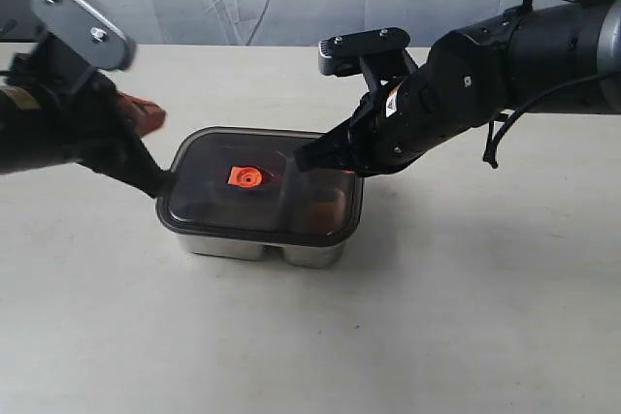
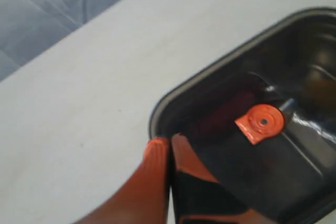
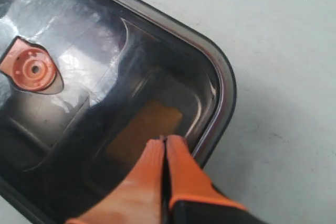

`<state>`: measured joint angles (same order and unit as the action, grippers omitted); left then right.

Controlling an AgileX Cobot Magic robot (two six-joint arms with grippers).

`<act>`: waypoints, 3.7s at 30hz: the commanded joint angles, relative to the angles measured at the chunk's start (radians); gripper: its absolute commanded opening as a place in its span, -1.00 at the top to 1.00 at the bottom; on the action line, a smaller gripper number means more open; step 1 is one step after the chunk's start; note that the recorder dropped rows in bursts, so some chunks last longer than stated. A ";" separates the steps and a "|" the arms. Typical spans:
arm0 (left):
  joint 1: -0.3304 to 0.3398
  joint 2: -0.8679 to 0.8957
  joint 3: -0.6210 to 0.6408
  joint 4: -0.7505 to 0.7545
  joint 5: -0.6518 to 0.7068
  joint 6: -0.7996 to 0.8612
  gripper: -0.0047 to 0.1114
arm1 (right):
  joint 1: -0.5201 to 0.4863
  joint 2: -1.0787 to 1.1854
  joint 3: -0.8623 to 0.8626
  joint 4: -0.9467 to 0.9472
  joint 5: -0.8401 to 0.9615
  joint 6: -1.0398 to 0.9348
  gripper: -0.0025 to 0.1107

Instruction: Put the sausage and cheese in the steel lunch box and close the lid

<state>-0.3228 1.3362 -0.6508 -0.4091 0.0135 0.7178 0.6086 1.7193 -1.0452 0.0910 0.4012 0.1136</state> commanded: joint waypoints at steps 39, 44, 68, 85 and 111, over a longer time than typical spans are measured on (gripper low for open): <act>-0.088 0.129 -0.062 0.059 -0.194 -0.003 0.91 | 0.021 -0.079 0.003 0.041 0.075 -0.073 0.97; -0.088 -0.032 -0.062 0.018 -0.086 -0.005 0.91 | 0.021 -0.196 0.003 0.041 0.085 -0.067 0.97; -0.088 -1.007 0.092 -0.173 0.433 -0.090 0.92 | 0.023 -0.599 0.313 0.023 0.105 0.018 0.97; -0.088 -1.102 0.092 -0.203 0.572 -0.086 0.92 | 0.023 -0.599 0.362 0.065 0.119 0.019 0.97; 0.410 -1.336 0.474 -0.183 0.249 -0.068 0.92 | 0.023 -0.599 0.362 0.068 0.080 0.019 0.97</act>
<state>0.0684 0.0070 -0.2316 -0.5903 0.3267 0.6475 0.6307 1.1282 -0.6869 0.1591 0.4904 0.1338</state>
